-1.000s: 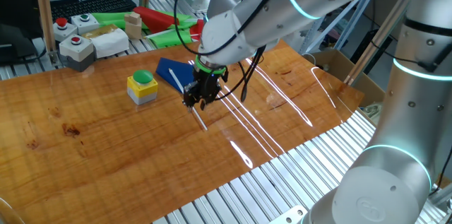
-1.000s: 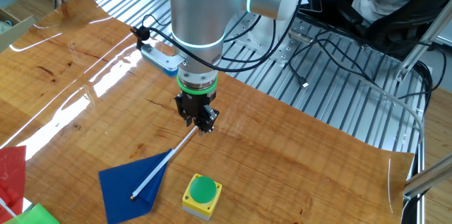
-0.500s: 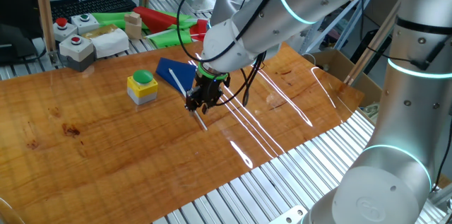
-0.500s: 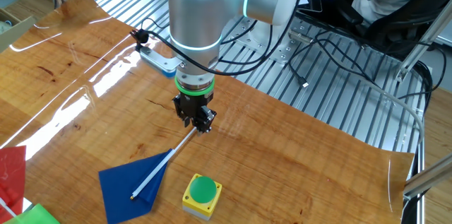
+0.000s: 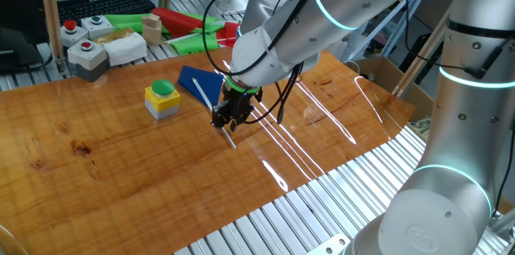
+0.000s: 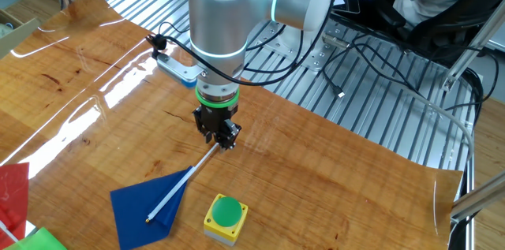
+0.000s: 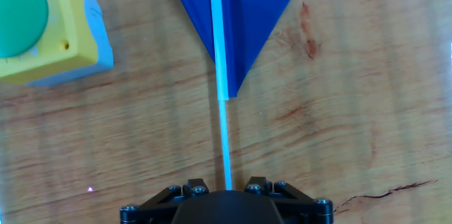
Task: Wave the flag
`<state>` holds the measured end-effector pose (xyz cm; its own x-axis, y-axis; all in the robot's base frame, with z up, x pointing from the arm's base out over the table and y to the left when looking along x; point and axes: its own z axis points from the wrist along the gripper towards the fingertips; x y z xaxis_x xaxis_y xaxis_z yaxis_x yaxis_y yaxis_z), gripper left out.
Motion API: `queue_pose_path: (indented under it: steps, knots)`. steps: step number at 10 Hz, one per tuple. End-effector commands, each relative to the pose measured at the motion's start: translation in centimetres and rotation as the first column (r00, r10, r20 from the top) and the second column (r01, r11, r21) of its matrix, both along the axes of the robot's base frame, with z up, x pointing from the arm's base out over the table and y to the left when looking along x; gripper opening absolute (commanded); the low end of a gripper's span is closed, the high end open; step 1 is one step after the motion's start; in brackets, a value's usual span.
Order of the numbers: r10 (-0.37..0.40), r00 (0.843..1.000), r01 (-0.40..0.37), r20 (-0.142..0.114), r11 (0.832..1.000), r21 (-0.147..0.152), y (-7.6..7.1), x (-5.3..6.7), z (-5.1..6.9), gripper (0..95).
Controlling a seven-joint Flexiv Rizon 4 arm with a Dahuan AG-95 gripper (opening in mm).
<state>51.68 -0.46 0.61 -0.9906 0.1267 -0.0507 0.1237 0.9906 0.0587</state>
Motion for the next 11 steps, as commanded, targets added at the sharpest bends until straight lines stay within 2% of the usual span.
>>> queue_pose_path:
  steps: [1, 7, 8, 11]
  knots:
    - [0.000, 1.000, 0.000, 0.001, 1.000, 0.000, -0.03, 0.00, -0.01, 19.0]
    - [0.009, 1.000, -0.009, 0.011, 1.000, -0.005, -0.17, -0.09, -0.31, 19.0]
    - [0.030, 1.000, -0.030, 0.009, 1.000, -0.008, -0.21, -0.10, -0.33, 0.0]
    - [0.024, 1.000, -0.023, 0.007, 1.000, -0.008, -0.21, -0.09, -0.33, 0.0]
